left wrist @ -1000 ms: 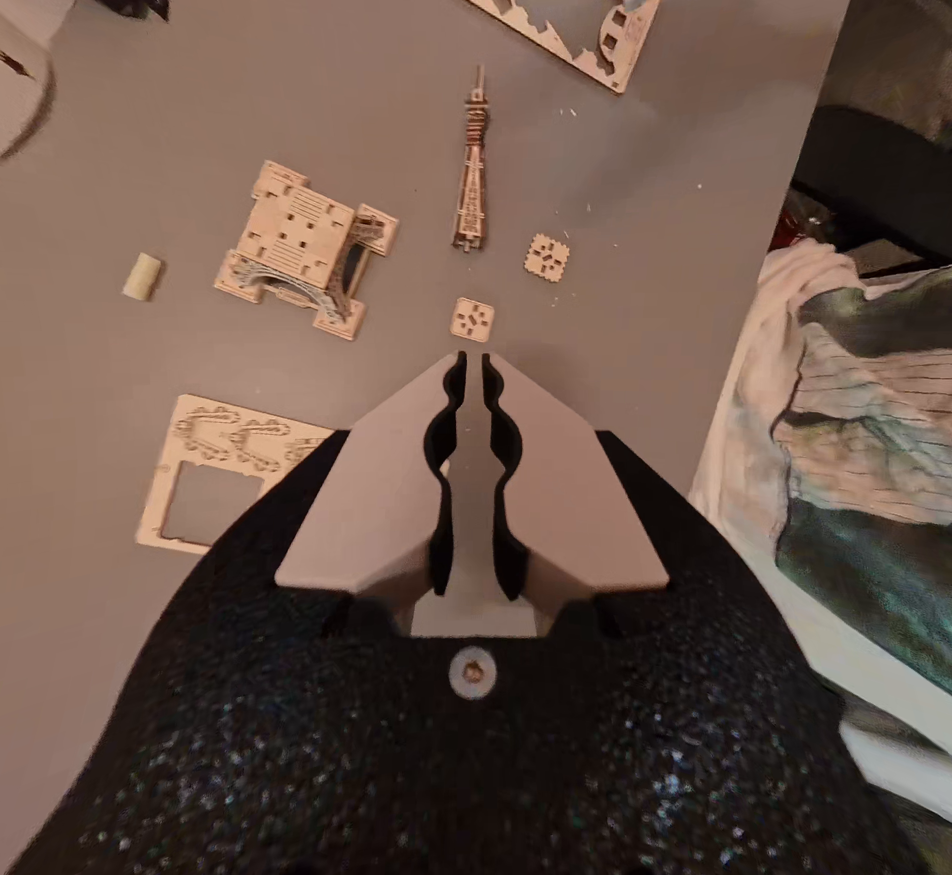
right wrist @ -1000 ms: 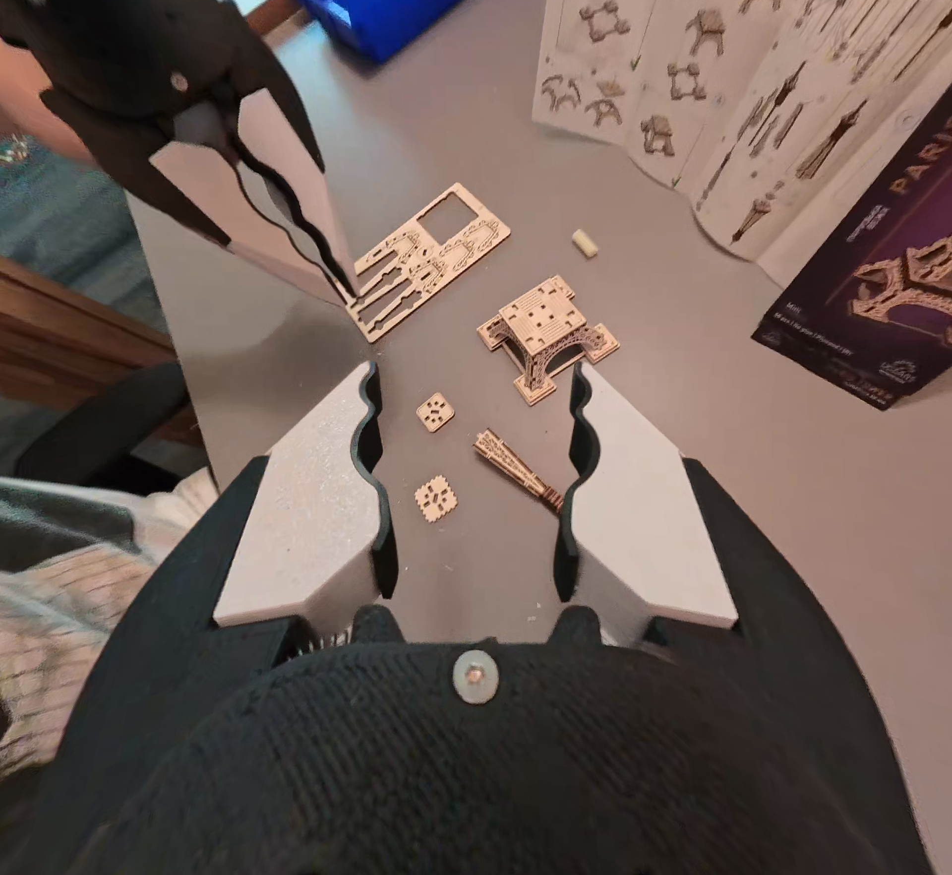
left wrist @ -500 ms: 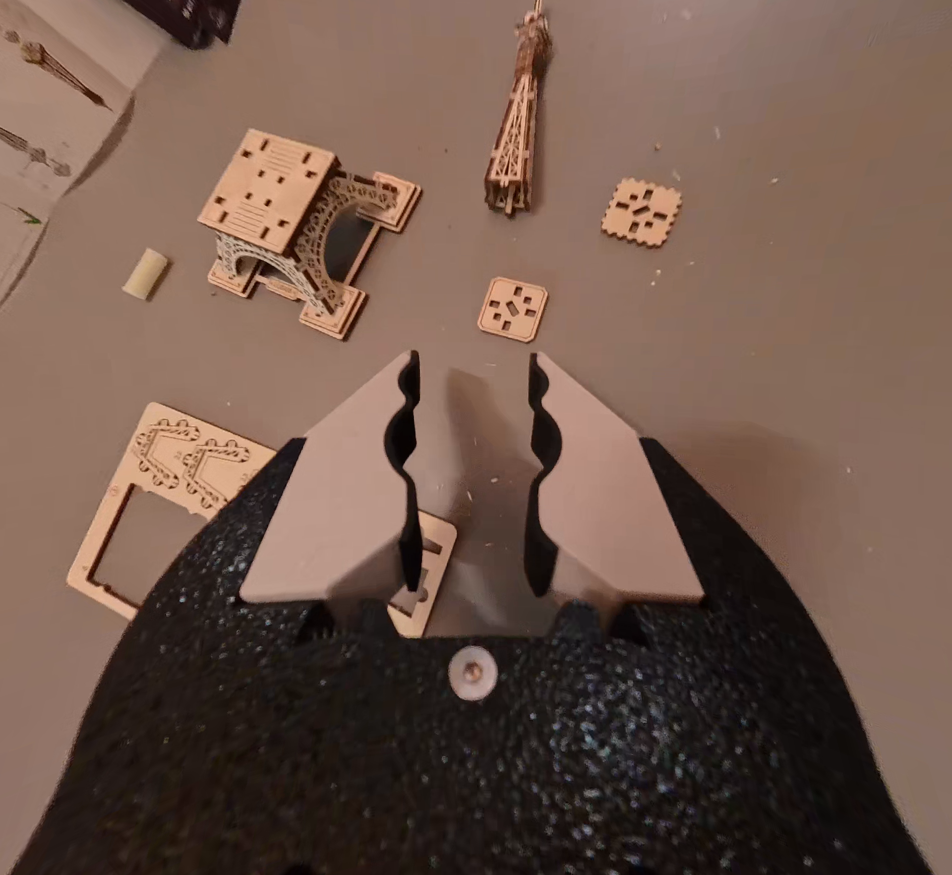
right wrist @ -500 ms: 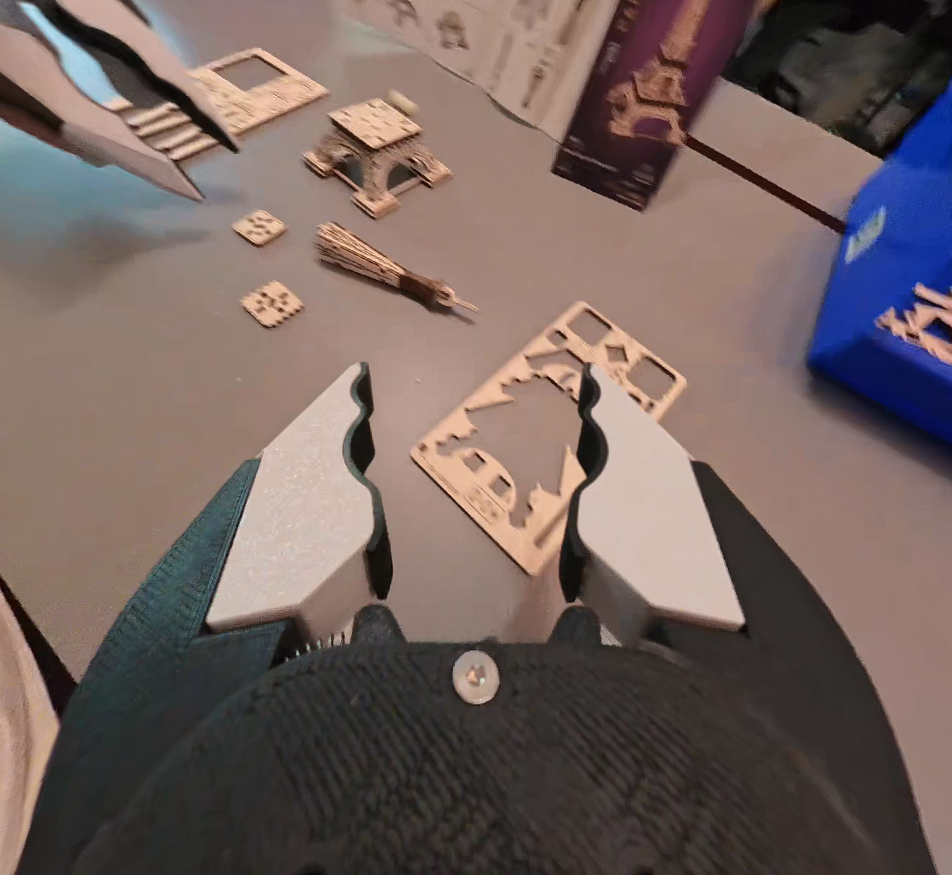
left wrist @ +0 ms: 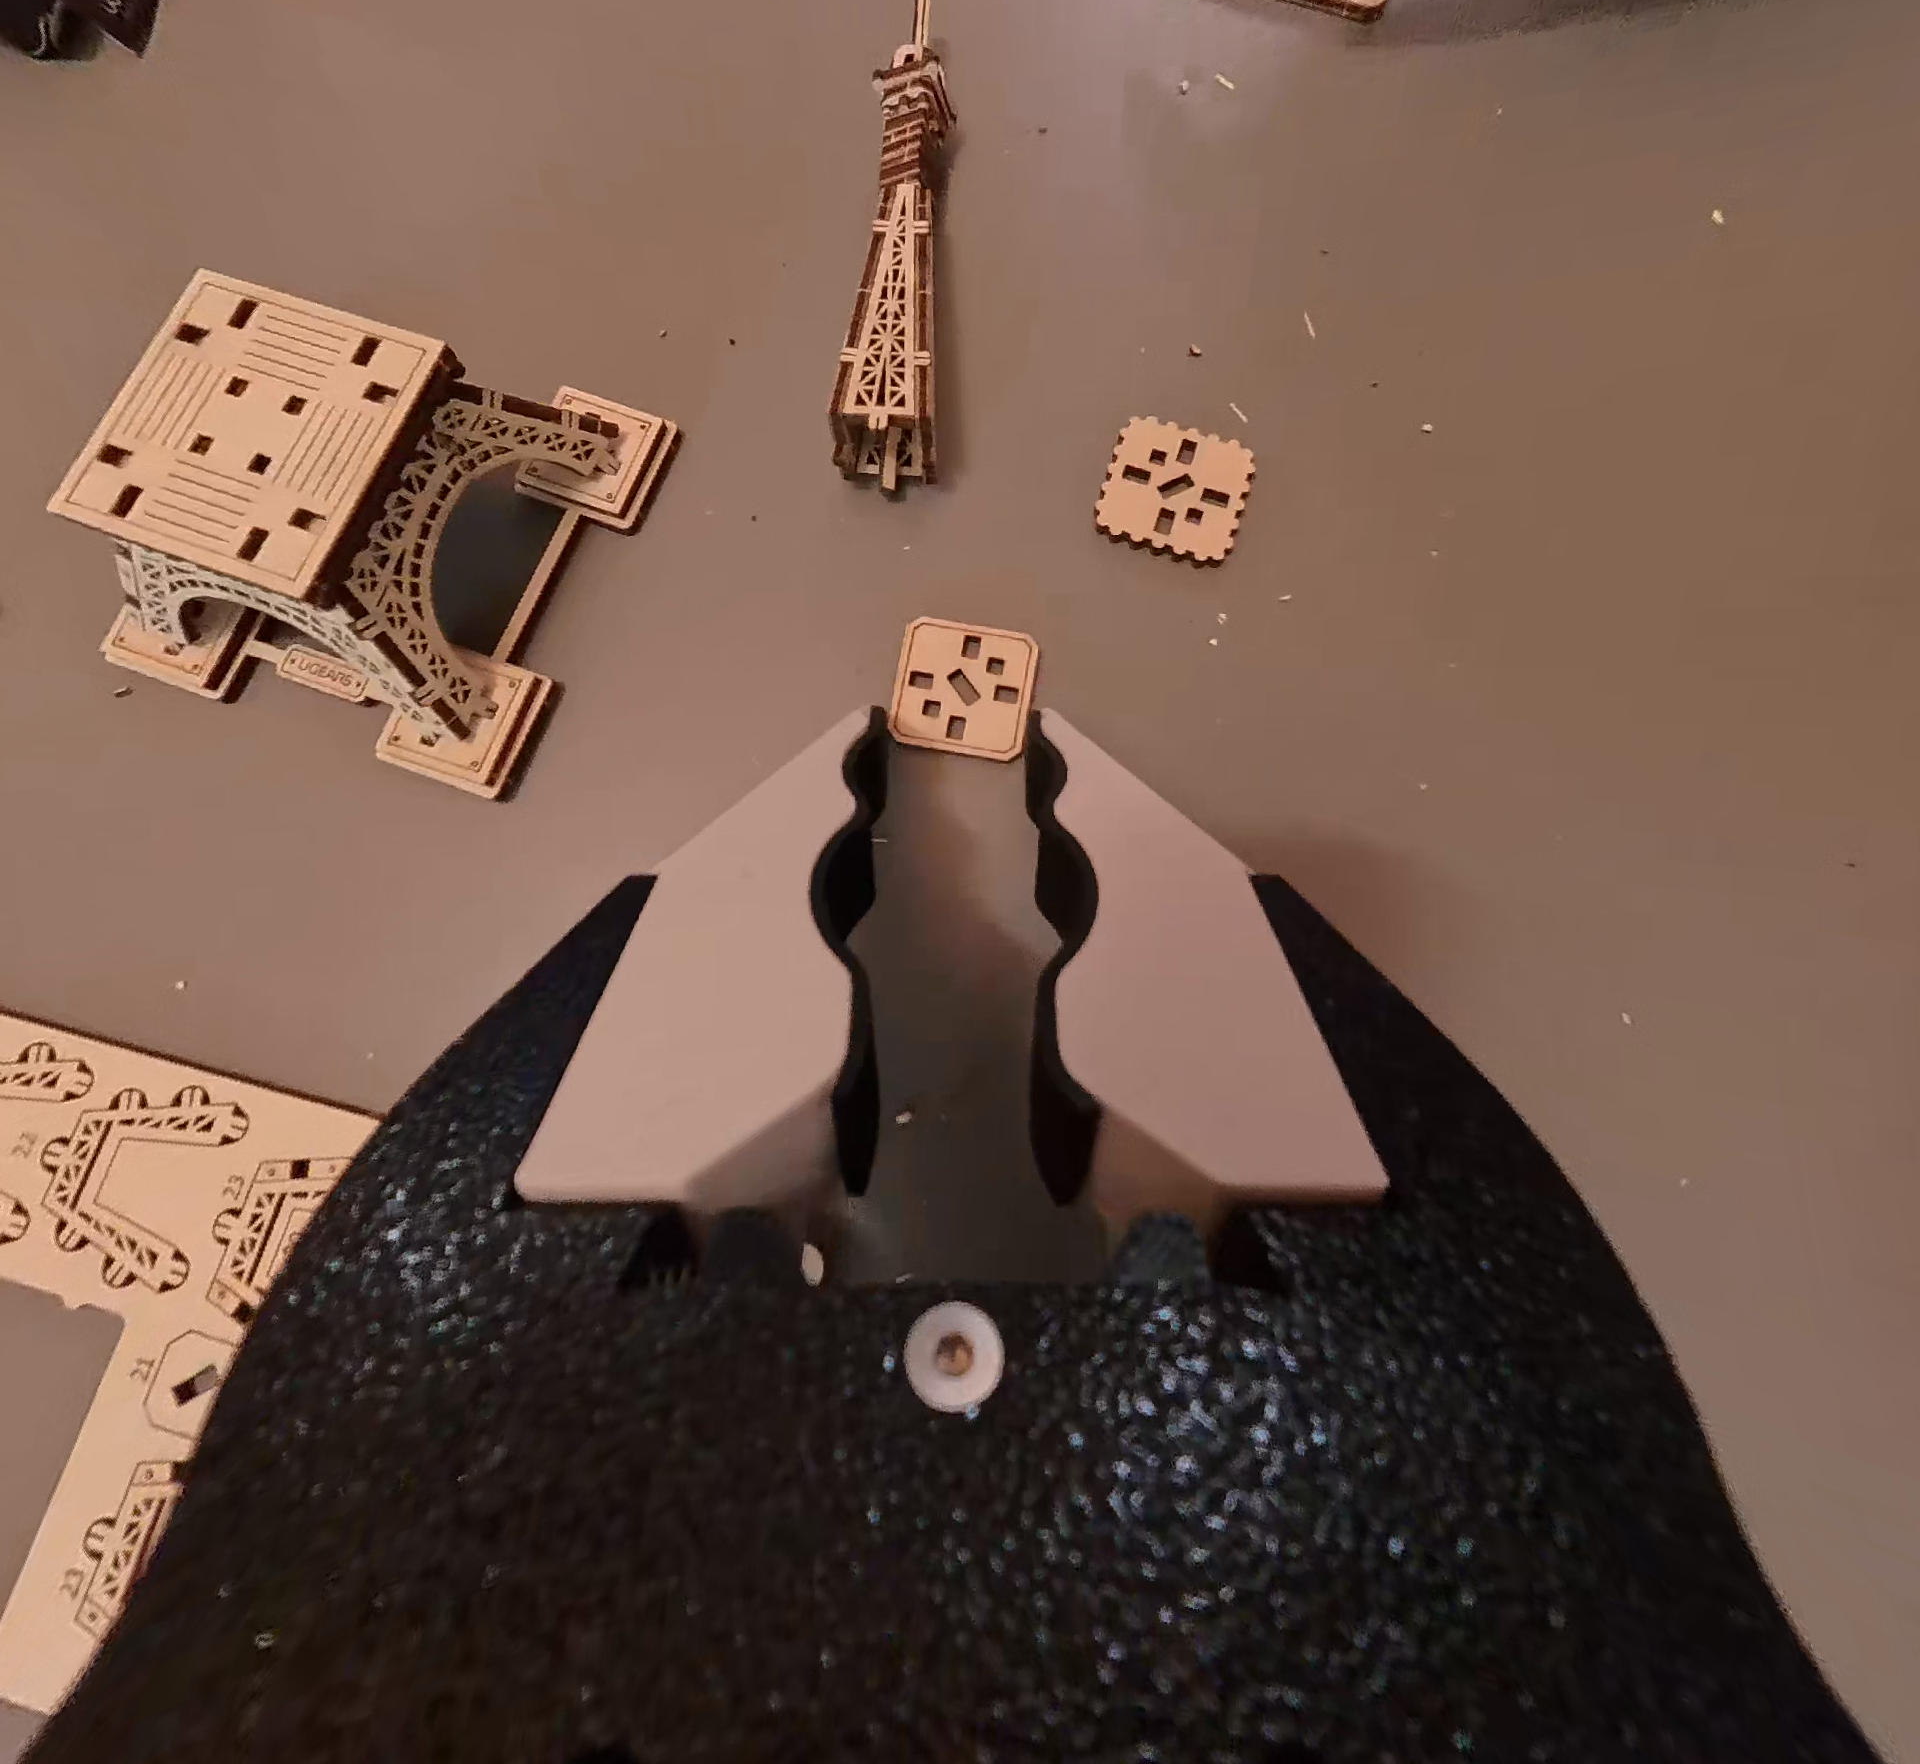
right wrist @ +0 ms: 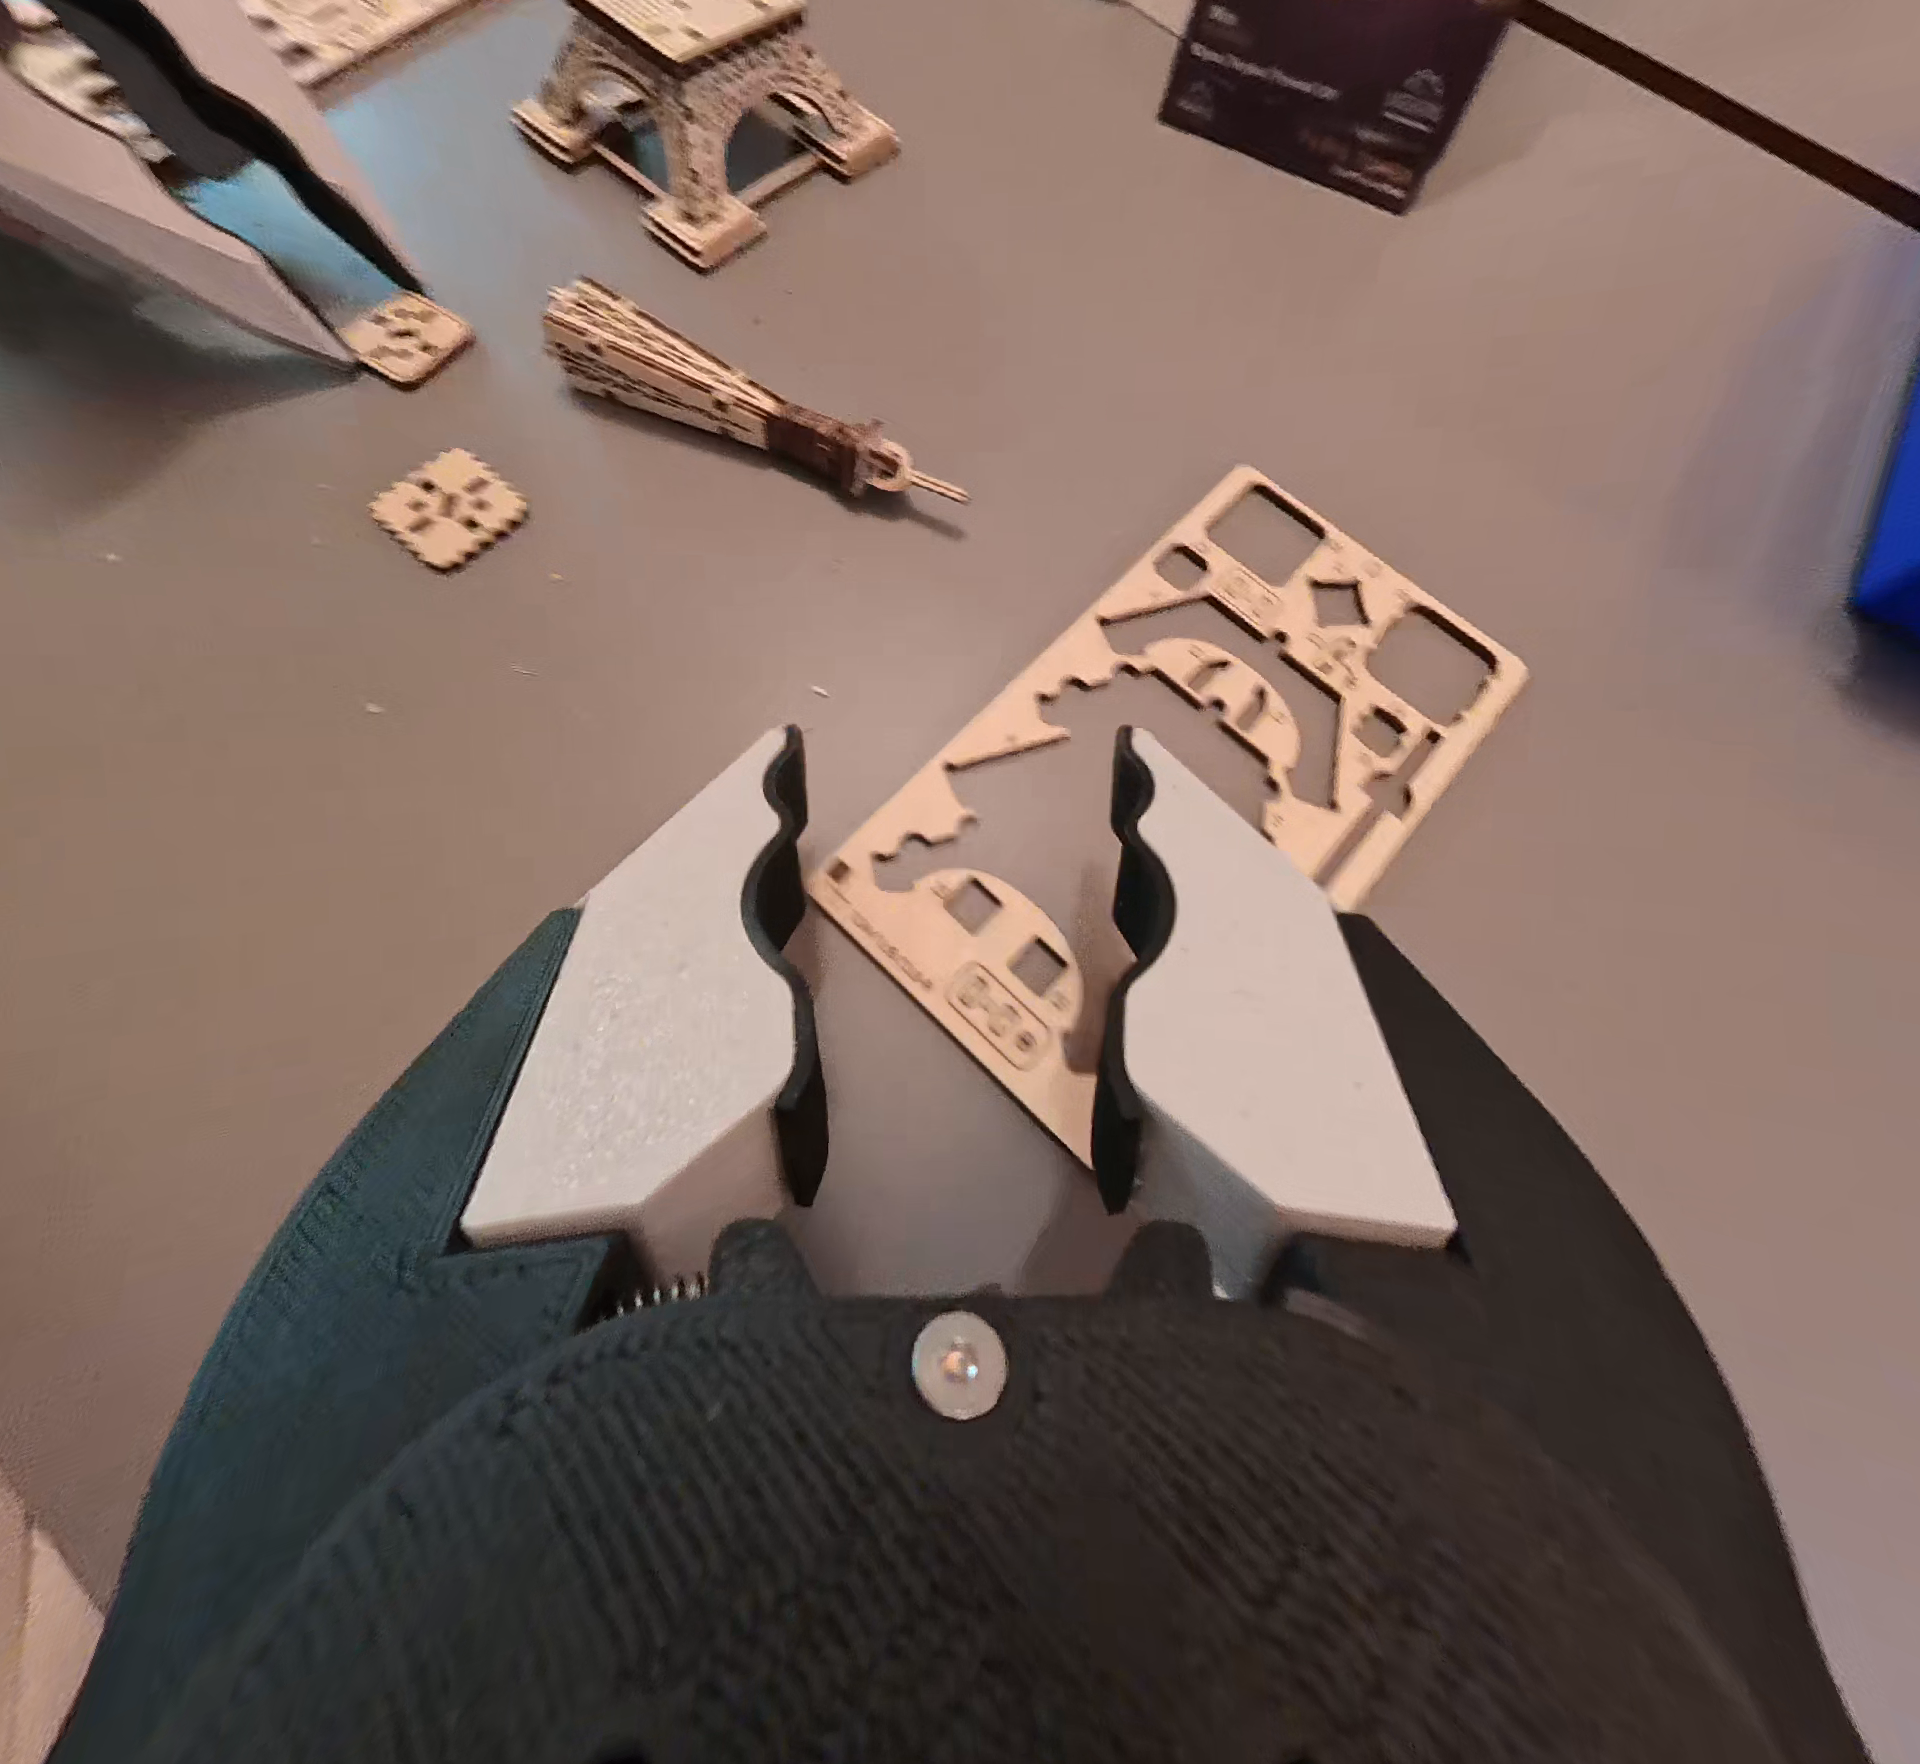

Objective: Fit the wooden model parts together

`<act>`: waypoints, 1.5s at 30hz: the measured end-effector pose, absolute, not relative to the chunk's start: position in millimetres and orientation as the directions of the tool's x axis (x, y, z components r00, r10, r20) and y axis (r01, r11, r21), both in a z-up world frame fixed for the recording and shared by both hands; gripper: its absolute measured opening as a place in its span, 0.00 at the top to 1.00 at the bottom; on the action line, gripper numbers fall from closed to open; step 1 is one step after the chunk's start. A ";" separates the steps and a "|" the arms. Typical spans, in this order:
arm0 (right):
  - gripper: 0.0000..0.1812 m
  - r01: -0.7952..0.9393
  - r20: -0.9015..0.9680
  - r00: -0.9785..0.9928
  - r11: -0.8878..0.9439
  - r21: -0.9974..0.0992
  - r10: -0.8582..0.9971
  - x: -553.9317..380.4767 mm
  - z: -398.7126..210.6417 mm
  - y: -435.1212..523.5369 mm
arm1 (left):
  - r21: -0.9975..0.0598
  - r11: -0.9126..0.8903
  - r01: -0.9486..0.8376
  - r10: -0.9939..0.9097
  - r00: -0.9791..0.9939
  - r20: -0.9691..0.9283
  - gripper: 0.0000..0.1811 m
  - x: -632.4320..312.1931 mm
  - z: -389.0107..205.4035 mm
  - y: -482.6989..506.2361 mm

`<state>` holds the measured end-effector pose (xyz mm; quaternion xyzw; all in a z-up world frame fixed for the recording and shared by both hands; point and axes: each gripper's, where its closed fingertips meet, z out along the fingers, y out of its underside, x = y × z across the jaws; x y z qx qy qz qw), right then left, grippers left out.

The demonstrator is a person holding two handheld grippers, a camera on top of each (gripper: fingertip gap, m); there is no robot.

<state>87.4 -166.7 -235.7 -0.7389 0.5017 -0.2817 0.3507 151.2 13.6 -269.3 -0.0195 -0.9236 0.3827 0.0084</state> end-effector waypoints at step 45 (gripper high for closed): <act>0.85 -0.361 0.055 0.796 -0.545 -0.757 -0.603 117.9 -265.4 -17.2 | -0.762 0.645 0.066 -0.584 -0.601 -0.546 0.85 401.3 -206.0 135.3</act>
